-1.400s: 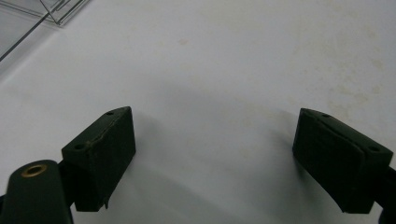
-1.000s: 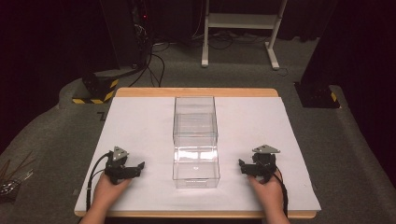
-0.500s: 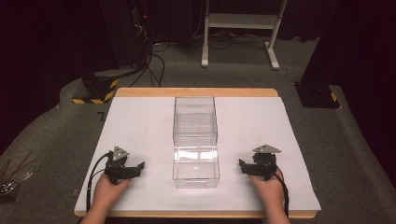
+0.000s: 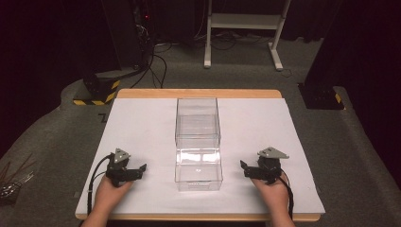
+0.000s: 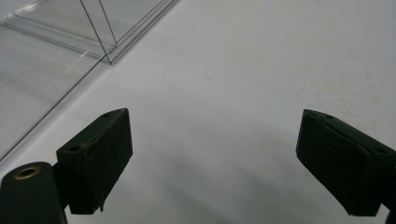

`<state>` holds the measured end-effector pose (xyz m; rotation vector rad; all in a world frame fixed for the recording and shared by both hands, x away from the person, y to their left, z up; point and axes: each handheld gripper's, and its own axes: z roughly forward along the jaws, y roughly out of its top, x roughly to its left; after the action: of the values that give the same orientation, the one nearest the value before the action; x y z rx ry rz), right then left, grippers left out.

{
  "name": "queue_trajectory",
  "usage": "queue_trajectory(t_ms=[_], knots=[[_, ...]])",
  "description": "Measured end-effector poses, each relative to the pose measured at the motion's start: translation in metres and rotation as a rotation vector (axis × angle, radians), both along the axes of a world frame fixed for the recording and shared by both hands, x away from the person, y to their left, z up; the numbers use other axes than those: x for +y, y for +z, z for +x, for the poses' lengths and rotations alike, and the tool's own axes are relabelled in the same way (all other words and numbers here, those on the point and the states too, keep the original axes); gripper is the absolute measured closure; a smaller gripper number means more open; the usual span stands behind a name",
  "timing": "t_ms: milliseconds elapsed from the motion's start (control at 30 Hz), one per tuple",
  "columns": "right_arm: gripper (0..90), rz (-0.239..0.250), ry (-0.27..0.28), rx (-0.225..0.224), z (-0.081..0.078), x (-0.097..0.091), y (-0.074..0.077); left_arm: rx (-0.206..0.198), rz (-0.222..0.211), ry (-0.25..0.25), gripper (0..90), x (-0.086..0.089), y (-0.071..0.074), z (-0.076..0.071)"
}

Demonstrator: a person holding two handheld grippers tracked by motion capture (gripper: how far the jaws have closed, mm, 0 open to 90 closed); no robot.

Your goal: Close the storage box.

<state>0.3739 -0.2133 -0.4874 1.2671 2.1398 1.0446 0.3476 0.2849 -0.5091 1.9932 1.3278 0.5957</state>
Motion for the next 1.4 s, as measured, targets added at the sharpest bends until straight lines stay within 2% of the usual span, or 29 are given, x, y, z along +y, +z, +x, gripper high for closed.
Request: queue_trajectory(t_ms=[267, 733, 1400], knots=[[10.1, 0.016, 0.036, -0.033, -0.006, 0.007, 0.007, 0.0, 0.001, 0.001, 14.9, 0.0, 0.0, 0.0], [9.3, 0.033, 0.093, -0.058, -0.014, 0.02, 0.015, 0.006, 0.002, 0.011, 13.0, 0.0, 0.0, 0.0], [9.3, 0.095, 0.155, -0.123, -0.033, 0.035, 0.037, 0.007, -0.004, 0.009, 12.9, 0.0, 0.0, 0.001]])
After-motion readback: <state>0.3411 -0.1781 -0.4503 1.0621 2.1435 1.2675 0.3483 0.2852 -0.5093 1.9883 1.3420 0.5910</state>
